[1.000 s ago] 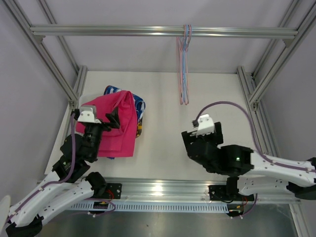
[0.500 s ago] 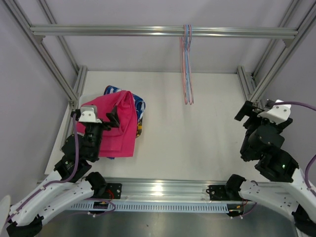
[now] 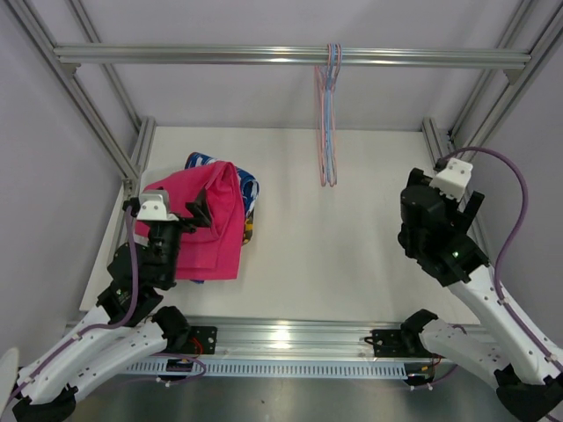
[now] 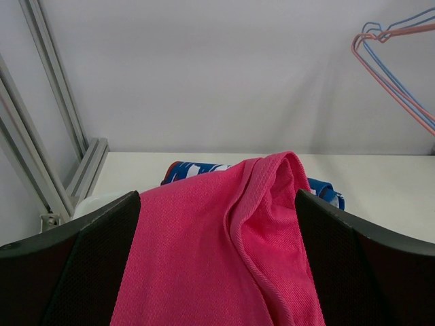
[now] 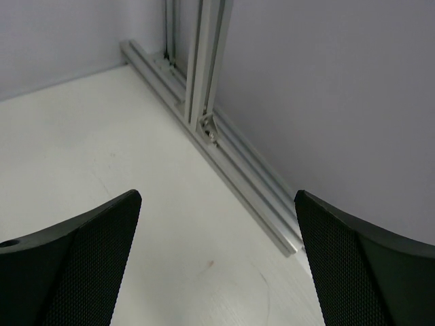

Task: Remove the trousers from the hanger
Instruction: Reset both arms

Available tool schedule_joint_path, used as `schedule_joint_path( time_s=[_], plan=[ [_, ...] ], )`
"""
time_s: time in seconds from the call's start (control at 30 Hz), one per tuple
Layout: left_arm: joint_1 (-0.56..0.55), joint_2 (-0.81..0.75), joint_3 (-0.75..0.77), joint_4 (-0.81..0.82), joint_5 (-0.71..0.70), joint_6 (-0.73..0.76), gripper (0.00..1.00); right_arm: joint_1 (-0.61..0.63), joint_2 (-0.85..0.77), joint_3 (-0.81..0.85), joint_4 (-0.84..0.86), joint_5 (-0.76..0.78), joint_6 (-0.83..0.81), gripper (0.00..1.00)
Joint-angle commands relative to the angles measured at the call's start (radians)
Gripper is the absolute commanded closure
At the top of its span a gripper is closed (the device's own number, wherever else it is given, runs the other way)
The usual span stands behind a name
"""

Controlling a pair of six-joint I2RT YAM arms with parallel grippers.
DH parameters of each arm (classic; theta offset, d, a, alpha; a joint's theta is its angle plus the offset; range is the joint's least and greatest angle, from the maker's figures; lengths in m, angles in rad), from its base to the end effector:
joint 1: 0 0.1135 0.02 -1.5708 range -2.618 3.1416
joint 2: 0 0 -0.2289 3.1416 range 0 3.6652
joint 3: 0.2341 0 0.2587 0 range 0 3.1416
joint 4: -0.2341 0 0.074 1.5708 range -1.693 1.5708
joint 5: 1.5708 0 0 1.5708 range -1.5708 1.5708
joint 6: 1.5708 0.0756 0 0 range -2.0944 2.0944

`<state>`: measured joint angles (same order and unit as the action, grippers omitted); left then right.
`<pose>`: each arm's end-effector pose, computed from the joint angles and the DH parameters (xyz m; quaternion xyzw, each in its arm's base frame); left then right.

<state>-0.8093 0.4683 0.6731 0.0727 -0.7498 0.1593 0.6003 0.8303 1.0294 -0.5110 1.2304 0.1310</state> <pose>0.1576 -0.0906 0.3622 0.0024 0.6323 -0.0281 0.7742 0.2010 0.0513 0.3606 0.1770 0.7210 -0.2638 0.6158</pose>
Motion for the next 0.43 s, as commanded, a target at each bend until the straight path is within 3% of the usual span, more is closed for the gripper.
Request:
schedule_joint_path(
  time_s=[0.0,0.23,0.4],
  plan=[
    [0.009,-0.013,-0.003,0.039,-0.003,0.003,0.0,0.006,0.056,0.057,-0.21,-0.029,0.238,0.01],
    [0.01,-0.03,-0.004,0.038,0.003,0.0,0.01,0.174,0.04,0.028,-0.215,0.156,0.325,0.01],
    [0.01,-0.026,-0.004,0.038,0.004,0.002,0.0,0.223,0.0,-0.028,-0.15,0.188,0.328,0.01]
  ],
)
